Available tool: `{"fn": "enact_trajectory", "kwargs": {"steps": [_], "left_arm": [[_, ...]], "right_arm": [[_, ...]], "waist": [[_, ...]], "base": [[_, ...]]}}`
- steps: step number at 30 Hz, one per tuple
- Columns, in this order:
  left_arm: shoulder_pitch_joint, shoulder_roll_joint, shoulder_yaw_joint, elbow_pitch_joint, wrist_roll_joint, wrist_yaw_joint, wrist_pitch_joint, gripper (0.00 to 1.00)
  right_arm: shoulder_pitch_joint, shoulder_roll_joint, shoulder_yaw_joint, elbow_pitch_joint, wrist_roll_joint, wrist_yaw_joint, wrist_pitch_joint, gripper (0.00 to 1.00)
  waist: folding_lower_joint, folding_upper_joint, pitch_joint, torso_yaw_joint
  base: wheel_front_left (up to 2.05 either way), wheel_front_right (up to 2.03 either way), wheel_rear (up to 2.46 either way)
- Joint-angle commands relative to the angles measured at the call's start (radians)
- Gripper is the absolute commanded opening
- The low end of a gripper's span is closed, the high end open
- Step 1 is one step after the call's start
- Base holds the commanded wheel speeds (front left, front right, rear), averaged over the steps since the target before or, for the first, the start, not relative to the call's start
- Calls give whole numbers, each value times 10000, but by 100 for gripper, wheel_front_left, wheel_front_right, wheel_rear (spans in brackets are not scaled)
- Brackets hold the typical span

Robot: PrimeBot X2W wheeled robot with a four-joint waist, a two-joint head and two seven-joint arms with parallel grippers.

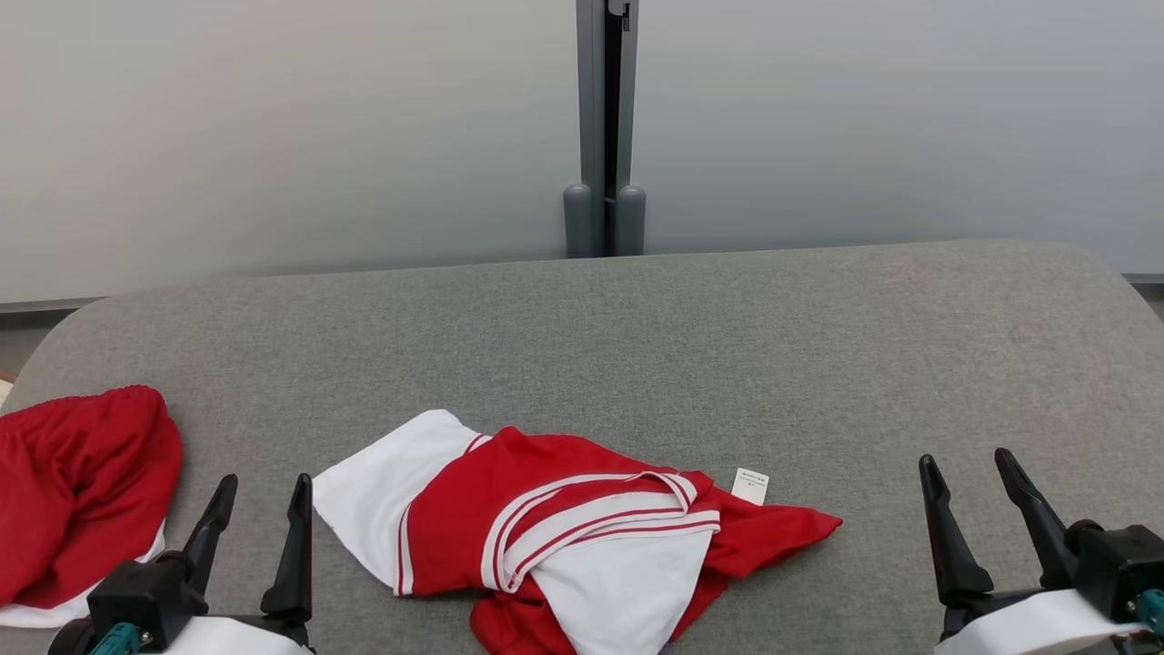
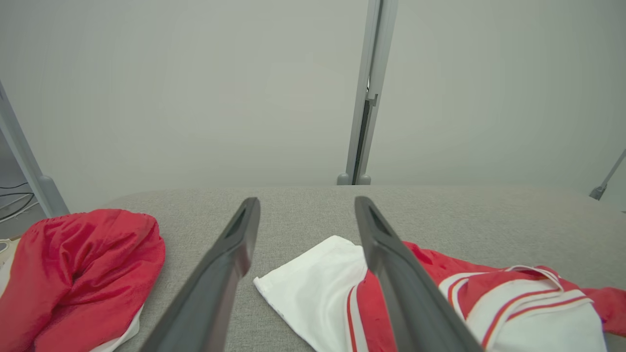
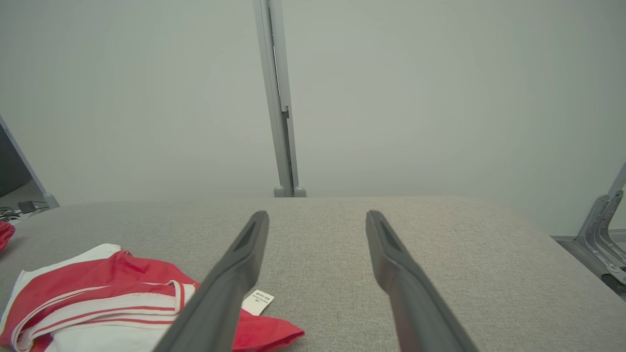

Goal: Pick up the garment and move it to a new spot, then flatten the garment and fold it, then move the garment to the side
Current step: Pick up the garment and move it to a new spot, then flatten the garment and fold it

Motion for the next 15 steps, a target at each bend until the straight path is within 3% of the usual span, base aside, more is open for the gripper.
{"fn": "enact_trajectory", "kwargs": {"steps": [1,10,15], "left_arm": [[26,67,-1,-40,7,41,0,100],[-201,48,-93,39,-8,90,-90,100],[-460,39,-252,156,80,44,-136,100]], "right_arm": [[80,2,-18,-33,-74,0,45,100],[97,-20,-60,-106,-57,0,103,100],[-110,-229,438,-71,-1,-1,244,100]], "waist": [[0,0,11,-8],[0,0,91,54],[0,0,226,181]], "base": [[0,0,0],[0,0,0],[0,0,0]]}}
